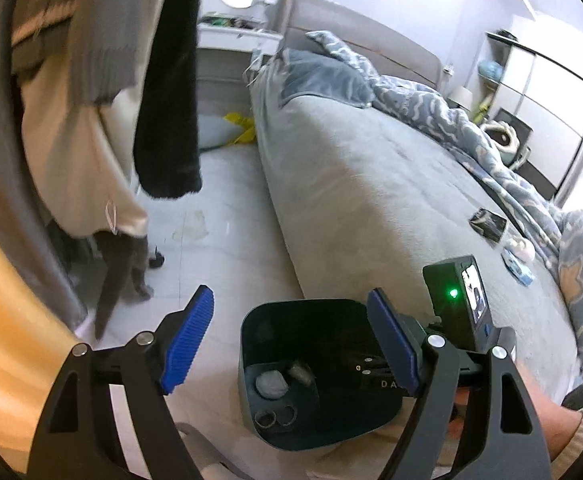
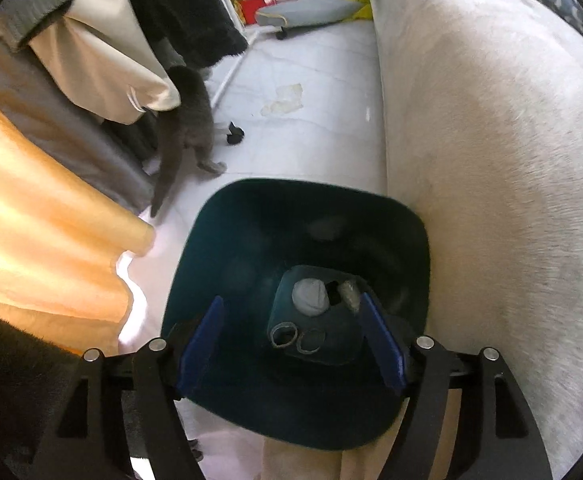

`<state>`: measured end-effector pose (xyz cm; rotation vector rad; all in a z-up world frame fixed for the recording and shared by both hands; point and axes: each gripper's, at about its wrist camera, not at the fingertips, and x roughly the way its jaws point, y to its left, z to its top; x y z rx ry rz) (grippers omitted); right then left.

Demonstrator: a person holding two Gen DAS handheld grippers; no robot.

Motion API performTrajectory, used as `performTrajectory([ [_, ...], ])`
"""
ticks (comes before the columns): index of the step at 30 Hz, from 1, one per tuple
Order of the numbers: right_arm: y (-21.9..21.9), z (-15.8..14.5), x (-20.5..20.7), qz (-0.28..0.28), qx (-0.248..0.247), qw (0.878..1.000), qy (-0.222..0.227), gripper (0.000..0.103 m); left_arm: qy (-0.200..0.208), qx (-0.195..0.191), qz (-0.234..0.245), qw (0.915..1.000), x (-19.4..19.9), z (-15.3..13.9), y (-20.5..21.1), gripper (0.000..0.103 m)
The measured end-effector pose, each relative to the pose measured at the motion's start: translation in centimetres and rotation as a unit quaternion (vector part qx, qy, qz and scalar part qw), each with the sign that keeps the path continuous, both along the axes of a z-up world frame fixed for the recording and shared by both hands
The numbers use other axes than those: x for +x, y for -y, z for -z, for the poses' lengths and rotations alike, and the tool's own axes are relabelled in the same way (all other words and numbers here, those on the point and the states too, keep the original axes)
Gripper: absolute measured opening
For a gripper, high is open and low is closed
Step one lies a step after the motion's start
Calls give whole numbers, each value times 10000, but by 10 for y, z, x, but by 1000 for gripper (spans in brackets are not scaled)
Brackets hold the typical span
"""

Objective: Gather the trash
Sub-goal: 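Move both tools back toward the items on the bed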

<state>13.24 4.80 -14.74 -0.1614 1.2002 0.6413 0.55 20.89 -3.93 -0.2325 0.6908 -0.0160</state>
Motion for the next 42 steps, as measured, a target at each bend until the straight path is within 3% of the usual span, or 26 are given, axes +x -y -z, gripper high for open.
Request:
performTrajectory([
  [5, 20, -35, -10, -247, 62, 9984, 508, 77, 253, 91, 288, 9992, 0, -20, 17, 81],
  [13, 76, -104, 0, 49, 420, 9912, 1257, 86, 546, -56, 473, 9974, 13, -48, 36, 83],
  [19, 128, -137, 11, 330, 511, 9835, 1701, 87, 578, -55, 799, 9951, 34, -55, 74, 87],
  [28, 222, -145, 45, 1178, 531, 9728, 1923, 89, 780, 158, 1386, 9871, 101, -59, 132, 90],
  [33, 269, -143, 64, 1765, 831, 9631, 1855, 89, 710, -192, 1922, 9786, 136, -50, 167, 93],
  [37, 292, -146, 69, 2031, 876, 9567, 1890, 92, 700, 69, 2305, 9705, 155, -43, 203, 94],
  [42, 311, -139, 73, 2135, 677, 9584, 1768, 92, 545, -39, 2498, 9668, 185, -28, 228, 94],
])
